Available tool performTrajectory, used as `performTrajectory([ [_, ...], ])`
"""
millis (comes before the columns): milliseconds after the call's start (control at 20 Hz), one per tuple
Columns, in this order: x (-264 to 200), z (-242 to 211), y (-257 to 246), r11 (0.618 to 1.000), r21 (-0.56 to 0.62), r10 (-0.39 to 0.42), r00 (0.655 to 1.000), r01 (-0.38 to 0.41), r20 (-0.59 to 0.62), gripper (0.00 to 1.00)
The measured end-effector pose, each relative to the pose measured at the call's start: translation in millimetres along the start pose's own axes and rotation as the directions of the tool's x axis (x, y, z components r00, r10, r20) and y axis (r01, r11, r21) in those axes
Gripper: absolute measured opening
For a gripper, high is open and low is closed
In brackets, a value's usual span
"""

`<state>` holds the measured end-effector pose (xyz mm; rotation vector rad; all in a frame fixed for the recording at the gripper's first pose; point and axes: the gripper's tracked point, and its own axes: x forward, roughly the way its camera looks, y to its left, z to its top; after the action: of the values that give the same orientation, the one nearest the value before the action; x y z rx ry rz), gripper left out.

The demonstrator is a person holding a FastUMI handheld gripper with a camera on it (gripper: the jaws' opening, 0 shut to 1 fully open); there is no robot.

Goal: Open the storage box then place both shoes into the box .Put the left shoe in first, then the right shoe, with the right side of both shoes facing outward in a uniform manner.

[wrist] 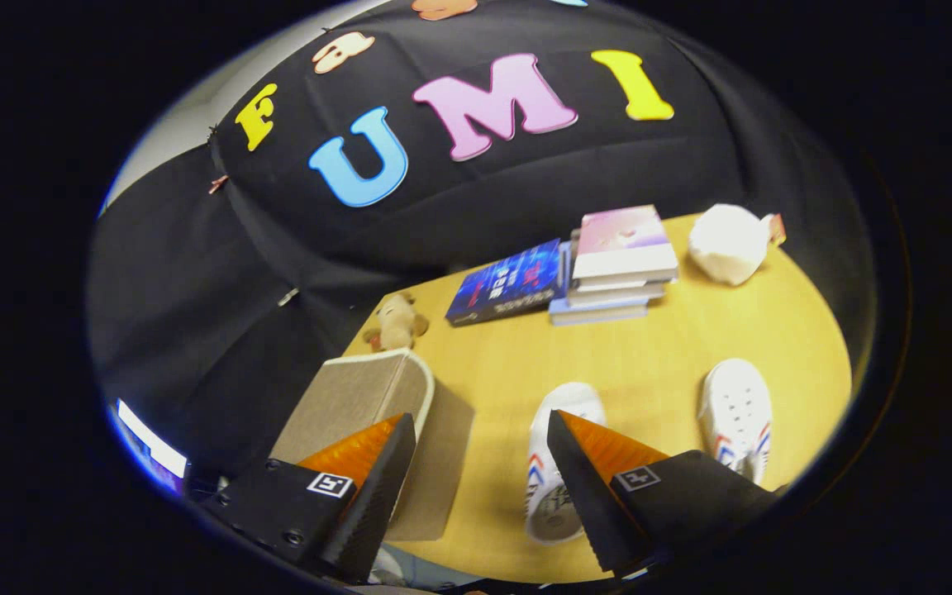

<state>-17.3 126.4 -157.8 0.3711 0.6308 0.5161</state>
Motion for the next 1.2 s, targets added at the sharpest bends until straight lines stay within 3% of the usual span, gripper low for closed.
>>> performTrajectory([
  [150,1.4,-38.1,20.9,0.991,0.064,0.125,0.985,-0.118,-0.118,0.98],
  [300,6.3,-66.0,39.9,0.967,0.111,0.246,0.948,-0.228,-0.201,0.98],
  [550,9.5,-88.5,66.7,0.884,0.302,0.437,0.860,-0.357,-0.263,0.98],
  [850,17.5,-120.7,85.5,0.791,0.482,0.558,0.766,-0.376,-0.319,0.98],
  [1200,23.1,-122.2,102.1,0.698,0.615,0.639,0.707,-0.367,-0.304,0.95],
])
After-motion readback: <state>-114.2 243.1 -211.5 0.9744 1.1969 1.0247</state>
